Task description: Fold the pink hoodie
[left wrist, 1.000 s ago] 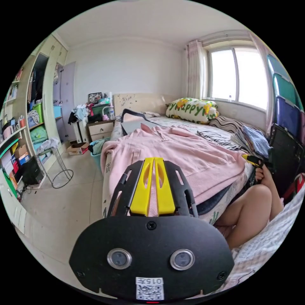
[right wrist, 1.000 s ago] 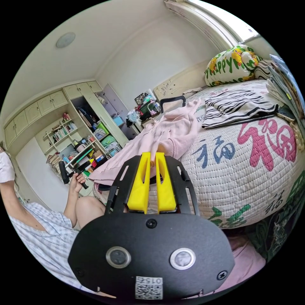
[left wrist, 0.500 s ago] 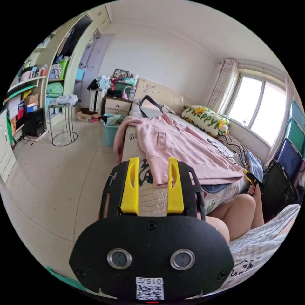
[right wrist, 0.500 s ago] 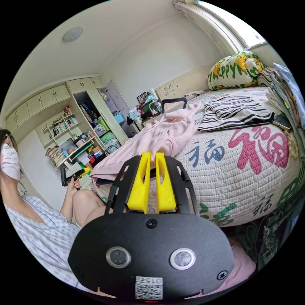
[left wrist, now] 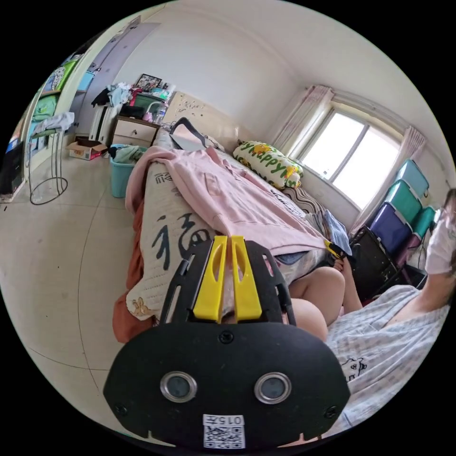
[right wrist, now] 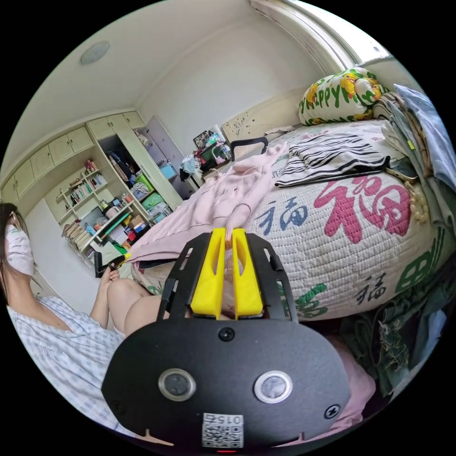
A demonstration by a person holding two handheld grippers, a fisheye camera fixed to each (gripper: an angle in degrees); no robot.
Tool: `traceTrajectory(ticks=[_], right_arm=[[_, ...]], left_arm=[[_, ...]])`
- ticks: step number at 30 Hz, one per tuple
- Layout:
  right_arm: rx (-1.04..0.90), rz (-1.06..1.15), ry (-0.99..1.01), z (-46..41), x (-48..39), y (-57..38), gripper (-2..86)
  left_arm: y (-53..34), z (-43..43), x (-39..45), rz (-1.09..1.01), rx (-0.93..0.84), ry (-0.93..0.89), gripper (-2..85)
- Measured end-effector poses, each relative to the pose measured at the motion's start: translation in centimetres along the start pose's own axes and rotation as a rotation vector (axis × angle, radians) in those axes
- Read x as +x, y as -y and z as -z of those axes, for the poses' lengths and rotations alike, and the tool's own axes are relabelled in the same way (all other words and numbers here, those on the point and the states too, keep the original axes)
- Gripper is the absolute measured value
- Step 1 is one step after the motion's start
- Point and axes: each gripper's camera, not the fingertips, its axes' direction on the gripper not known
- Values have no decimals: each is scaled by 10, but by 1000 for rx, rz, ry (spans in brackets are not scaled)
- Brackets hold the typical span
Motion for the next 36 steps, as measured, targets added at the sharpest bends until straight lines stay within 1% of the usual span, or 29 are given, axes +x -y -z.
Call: traceTrajectory(ticks=[1, 3, 5, 7, 9, 10, 11, 13, 15, 17, 18, 19, 20, 21, 23, 24, 25, 29, 32, 36], right_arm=[[-12, 11, -35, 1, -2, -1, 10], [-21, 6, -42, 3, 0, -4, 12], [-106, -13, 3, -9, 11, -4, 17], [-161, -15, 36, -19, 21, 1, 24], [-186, -1, 73, -18, 27, 15, 32], [-171, 21, 42, -10, 28, 27, 36], [-131, 59, -43, 0, 27, 42, 22], [-54, 129, -182, 11, 22, 72, 7], [-25, 222, -210, 9, 16, 108, 0], [-22, 275, -189, -15, 16, 164, -2], [-14, 289, -181, -23, 16, 178, 0], [-4, 299, -162, -43, 19, 204, 5], [-19, 285, -131, -67, 24, 230, 20], [-34, 276, -109, -80, 28, 244, 28], [-81, 223, -47, -133, 44, 291, 52], [-90, 209, -41, -146, 48, 301, 54], [-111, 175, -48, -172, 58, 321, 57], [-163, -3, -26, -254, 105, 381, 67], [-162, -124, -30, -294, 140, 414, 77], [-138, -191, -58, -326, 168, 446, 79]], left_arm=[[-5, 7, 7, -20, 2, -2, -2], [-12, 9, 14, -48, -30, 33, -1], [-14, -3, 12, -61, -119, 124, 7], [-10, -3, 8, -44, -140, 139, 20], [-3, 16, 9, -37, -83, 201, 38], [5, 34, 13, -36, -23, 270, 46], [18, 47, 20, -52, 35, 326, 50], [50, 50, 33, -119, 77, 349, 58], [93, 28, 47, -202, 59, 314, 67], [157, -27, 65, -307, 29, 181, 78], [173, -44, 69, -326, 23, 142, 79], [206, -81, 77, -359, 3, 84, 80], [238, -122, 84, -376, -26, 45, 80], [254, -142, 86, -373, -42, 27, 82], [311, -227, 94, -352, -103, -56, 86], [324, -248, 95, -338, -120, -68, 87], [348, -289, 95, -304, -142, -79, 90], [410, -409, 86, -178, -176, -39, 94], [436, -479, 80, -133, -217, -12, 99], [449, -546, 74, -118, -261, -19, 109]])
